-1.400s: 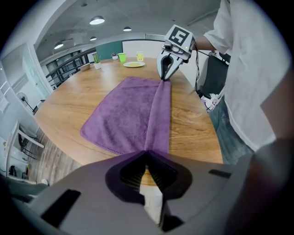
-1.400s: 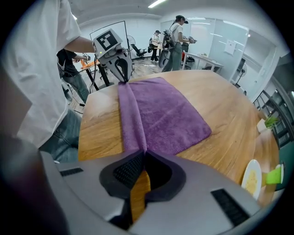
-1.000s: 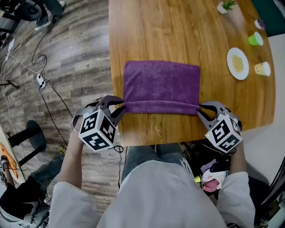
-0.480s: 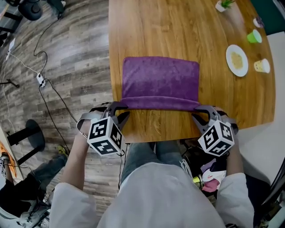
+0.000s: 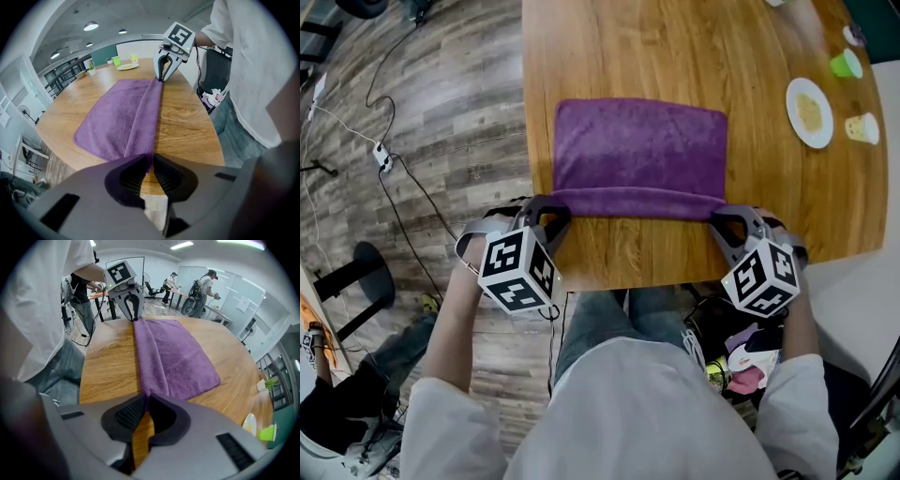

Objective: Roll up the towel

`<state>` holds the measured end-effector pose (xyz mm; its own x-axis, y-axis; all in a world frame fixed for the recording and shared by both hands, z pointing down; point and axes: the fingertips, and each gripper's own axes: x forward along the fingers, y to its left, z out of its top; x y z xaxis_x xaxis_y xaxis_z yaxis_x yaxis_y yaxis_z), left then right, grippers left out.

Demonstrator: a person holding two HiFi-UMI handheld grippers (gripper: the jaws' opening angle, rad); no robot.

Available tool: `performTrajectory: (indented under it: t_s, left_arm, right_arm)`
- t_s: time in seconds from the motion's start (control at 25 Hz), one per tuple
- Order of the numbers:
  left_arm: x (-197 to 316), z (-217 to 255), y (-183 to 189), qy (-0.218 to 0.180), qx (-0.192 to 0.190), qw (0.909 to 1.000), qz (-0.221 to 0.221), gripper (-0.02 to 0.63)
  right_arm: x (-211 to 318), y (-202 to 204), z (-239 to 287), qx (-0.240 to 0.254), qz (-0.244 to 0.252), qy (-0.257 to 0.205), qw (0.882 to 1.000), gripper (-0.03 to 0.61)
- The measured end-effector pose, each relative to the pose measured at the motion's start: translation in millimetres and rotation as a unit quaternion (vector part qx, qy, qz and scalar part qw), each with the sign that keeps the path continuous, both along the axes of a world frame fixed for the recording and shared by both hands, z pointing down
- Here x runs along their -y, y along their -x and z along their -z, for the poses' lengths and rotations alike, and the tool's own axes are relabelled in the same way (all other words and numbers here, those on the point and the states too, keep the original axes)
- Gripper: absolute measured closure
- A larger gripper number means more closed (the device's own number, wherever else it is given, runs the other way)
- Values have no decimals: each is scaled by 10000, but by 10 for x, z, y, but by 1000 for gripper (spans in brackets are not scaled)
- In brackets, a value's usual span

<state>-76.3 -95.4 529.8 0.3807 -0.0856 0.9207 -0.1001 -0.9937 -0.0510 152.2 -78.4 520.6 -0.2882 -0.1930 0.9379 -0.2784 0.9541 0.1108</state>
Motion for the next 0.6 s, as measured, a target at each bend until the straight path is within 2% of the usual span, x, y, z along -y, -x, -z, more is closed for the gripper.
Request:
performTrajectory:
  t_s: [0.28, 0.6]
  left_arm:
    - [2, 0, 10, -273, 123, 9993, -225, 570]
    - [21, -4, -3, -355, 135, 9991, -164, 597]
  right_arm:
    - [11, 22, 7, 7, -76, -92, 9999, 560]
    - [23, 8, 8, 53, -153, -70, 9998, 568]
